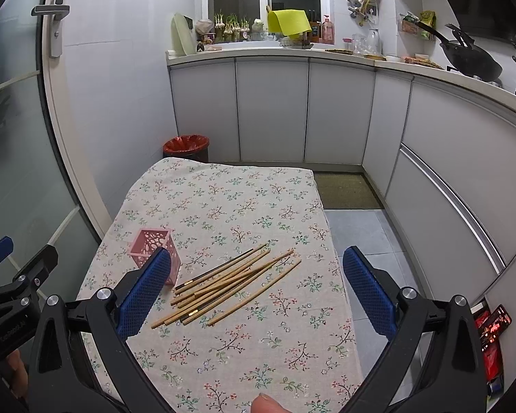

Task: Organize utensils

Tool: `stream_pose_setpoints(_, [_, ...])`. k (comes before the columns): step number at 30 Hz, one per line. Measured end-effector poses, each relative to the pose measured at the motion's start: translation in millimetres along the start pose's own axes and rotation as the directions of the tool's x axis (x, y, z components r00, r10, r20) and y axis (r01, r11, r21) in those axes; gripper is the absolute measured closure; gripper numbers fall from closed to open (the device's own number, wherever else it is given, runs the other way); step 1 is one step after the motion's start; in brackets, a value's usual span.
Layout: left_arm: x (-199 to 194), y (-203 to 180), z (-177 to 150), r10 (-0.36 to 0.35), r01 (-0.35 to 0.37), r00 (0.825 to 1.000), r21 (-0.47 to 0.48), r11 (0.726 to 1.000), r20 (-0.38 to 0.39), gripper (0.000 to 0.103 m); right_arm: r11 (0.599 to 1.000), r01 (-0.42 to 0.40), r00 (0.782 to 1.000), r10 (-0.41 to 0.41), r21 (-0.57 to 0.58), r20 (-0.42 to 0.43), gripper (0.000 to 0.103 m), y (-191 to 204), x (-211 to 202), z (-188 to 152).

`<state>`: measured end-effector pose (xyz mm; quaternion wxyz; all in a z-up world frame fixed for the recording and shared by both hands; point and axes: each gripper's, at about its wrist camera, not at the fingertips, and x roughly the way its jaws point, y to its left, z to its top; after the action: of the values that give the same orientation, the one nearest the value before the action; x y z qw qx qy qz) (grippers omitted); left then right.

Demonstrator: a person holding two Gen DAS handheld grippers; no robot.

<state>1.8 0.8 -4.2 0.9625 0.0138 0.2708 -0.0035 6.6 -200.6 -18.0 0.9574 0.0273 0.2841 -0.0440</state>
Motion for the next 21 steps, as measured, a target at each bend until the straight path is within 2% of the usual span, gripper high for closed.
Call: stream_pose_setpoints(21, [-1.7, 2.1, 3.1, 0.005, -0.005, 1.0, 0.001, 1.0, 0.001, 0.007, 1.0, -0.001, 1.0, 0.001, 0.001, 0.003, 0.007, 1.2, 0.4, 0.0])
